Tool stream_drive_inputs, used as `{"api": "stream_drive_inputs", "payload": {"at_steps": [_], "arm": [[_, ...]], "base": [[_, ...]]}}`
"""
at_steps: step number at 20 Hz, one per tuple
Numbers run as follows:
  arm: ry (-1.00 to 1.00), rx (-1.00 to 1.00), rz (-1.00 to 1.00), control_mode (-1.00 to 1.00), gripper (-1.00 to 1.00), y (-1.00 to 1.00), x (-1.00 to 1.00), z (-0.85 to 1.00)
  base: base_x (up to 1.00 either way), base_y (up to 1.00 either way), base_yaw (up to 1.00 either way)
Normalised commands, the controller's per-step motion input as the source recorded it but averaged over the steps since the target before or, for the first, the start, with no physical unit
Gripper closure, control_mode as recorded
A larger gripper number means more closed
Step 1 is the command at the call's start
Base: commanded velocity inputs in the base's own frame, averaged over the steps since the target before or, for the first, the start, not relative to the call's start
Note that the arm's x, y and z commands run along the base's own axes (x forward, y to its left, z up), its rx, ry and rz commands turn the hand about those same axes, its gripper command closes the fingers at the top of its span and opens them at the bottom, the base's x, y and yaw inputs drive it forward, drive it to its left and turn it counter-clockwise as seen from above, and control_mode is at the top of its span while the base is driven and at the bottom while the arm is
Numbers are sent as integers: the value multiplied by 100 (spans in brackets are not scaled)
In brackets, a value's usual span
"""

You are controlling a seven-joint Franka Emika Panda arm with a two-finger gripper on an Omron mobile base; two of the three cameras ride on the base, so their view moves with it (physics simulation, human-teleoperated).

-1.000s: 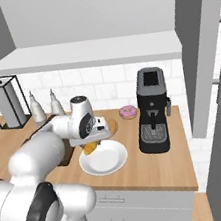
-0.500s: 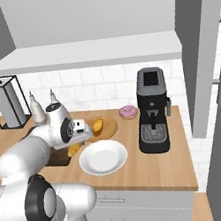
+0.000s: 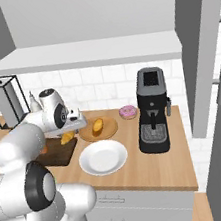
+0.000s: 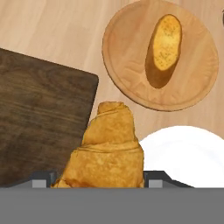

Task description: From the different types of pastries on the counter, select a croissant and place it on the cutting board. Then retrieve a jar of jam from the cabinet and place it alongside the croissant on the cutting board.

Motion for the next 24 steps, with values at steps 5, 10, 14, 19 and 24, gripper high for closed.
{"api": "stream_drive_inputs", "payload": {"at_steps": [5, 10, 14, 19, 24], "arm": [[5, 1, -3, -100, 100, 32, 0, 0], [3, 14, 0, -100, 100, 25, 0, -23], [0, 16, 0, -100, 100, 36, 0, -34], [-1, 0, 0, -100, 100, 12, 0, -5], [-2, -4, 0, -100, 100, 19, 1, -13]], "base": [[0, 0, 0], [0, 0, 0], [0, 0, 0], [0, 0, 0], [0, 0, 0]]}}
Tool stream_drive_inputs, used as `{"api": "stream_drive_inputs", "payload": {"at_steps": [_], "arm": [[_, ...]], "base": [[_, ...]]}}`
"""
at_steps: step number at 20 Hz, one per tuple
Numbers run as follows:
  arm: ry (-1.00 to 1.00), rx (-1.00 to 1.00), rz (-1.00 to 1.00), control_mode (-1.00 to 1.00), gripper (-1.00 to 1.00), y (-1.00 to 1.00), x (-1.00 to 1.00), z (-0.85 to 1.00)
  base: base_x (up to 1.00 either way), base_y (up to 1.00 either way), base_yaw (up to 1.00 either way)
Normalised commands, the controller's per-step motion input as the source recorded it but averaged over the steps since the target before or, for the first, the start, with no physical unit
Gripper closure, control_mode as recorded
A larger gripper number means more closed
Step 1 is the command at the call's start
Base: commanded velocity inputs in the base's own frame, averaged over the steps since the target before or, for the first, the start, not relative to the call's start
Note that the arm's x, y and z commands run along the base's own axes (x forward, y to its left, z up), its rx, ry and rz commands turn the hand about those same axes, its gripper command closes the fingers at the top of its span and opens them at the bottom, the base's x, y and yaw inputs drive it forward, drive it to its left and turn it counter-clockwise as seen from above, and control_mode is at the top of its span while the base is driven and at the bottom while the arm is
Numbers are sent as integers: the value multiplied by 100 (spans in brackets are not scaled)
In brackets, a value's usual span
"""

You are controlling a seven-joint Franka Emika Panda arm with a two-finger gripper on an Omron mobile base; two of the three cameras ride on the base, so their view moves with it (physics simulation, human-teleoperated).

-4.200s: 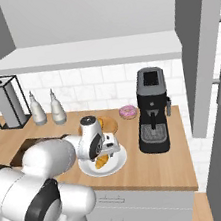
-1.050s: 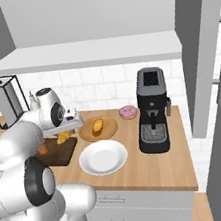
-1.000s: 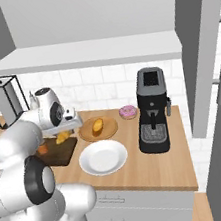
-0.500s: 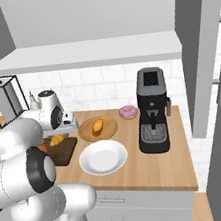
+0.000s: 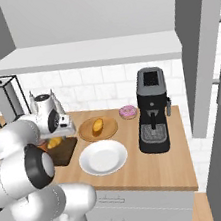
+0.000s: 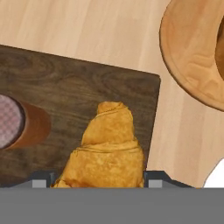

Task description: From the different types of pastries on the counter, select a croissant and place it on the cutting board. Then retrieve a jar of jam from the cabinet and place it alongside the croissant on the cutting board.

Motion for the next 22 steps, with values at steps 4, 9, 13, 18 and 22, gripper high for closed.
{"api": "stream_drive_inputs", "payload": {"at_steps": [4, 9, 13, 18, 22], "arm": [[-2, -4, 0, -100, 100, 3, 18, -21], [-3, -5, 0, -100, 100, 0, 14, -33], [0, -2, 0, -100, 100, 0, 0, -16], [0, 0, 0, -100, -100, 6, 0, -2], [0, 0, 0, -100, -100, 7, 0, -4]], "base": [[0, 0, 0], [0, 0, 0], [0, 0, 0], [0, 0, 0], [0, 0, 0]]}}
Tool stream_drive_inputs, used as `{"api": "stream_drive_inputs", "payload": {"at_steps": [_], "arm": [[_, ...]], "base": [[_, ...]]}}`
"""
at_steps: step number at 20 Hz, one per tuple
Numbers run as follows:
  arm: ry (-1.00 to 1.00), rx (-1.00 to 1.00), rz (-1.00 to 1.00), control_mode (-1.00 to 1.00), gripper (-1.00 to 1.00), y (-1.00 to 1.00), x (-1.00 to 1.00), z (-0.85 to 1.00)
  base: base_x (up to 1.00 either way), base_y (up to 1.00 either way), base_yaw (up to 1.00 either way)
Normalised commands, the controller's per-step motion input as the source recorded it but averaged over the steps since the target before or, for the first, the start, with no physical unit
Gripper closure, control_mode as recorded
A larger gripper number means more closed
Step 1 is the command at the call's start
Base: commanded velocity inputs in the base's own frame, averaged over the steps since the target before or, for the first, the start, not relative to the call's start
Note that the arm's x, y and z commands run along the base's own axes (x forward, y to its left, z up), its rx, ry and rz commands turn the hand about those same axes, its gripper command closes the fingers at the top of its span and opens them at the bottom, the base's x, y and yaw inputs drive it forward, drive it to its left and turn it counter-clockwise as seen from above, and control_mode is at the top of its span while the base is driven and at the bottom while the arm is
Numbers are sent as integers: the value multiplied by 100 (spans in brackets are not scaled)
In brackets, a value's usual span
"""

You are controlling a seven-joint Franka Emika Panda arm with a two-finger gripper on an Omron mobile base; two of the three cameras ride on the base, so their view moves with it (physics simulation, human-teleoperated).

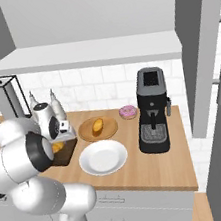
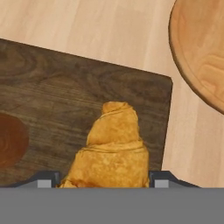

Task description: From the different types of pastries on the counter, select a croissant and place it on the cutting board. Then retrieve a jar of jam from the cabinet and place it alongside the croissant on the cutting board.

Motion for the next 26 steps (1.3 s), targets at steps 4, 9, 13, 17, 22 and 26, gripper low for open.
{"api": "stream_drive_inputs", "payload": {"at_steps": [4, 9, 13, 17, 22, 26], "arm": [[0, 0, 0, -100, -100, 2, 0, -2], [0, 0, 0, -100, -100, 2, 0, 0], [-3, 0, 0, -100, -100, 7, -18, 19], [0, 0, 0, -100, -100, -12, -60, 48], [0, 0, 0, -100, -100, -52, -62, 44], [0, 0, 0, -100, -100, -72, -73, 45]], "base": [[0, 0, 0], [0, 0, 0], [0, 0, 0], [0, 0, 0], [0, 0, 0], [0, 0, 0]]}}
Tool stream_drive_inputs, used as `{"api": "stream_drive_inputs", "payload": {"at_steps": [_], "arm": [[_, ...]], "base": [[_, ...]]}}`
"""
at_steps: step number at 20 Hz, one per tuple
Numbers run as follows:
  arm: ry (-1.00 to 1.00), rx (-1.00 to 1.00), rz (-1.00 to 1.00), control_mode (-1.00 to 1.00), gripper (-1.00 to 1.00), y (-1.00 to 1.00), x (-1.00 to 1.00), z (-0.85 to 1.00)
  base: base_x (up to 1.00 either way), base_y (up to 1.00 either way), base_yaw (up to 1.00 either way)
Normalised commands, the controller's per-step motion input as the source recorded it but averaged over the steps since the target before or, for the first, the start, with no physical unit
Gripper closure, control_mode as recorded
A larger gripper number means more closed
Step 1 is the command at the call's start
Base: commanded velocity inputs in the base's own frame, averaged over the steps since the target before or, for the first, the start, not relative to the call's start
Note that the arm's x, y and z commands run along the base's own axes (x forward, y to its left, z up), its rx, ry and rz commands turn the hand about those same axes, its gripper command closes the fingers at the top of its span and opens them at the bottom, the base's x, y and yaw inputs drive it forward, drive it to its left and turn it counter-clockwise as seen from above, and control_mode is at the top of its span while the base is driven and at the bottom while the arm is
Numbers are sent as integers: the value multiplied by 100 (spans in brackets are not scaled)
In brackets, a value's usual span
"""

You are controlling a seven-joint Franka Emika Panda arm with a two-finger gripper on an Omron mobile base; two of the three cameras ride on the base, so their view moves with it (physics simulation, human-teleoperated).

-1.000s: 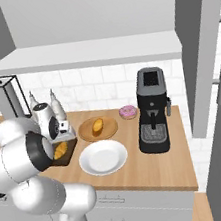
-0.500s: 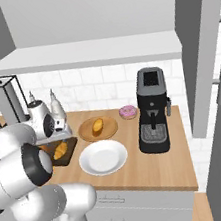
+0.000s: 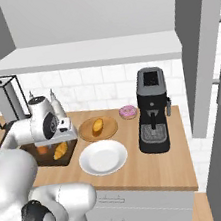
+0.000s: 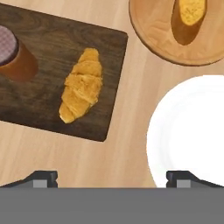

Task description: From the different types of pastries on the counter, select a croissant and place it on the cutting board. Then retrieve a jar of jam from the cabinet and place it alongside the croissant on the cutting board.

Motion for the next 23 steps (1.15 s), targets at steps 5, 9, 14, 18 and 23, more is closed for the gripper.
{"api": "stream_drive_inputs", "payload": {"at_steps": [5, 9, 14, 18, 23], "arm": [[0, 0, 0, -100, -100, -52, -97, 12], [0, 0, 0, -100, -100, -49, -100, 5], [-9, 1, 0, -100, -100, -47, -100, 1], [-8, 2, 0, -100, -100, -38, -100, 0], [-5, 2, 0, -100, -100, -26, -100, -1]], "base": [[0, 0, 0], [0, 0, 0], [0, 0, 0], [0, 0, 0], [0, 0, 0]]}}
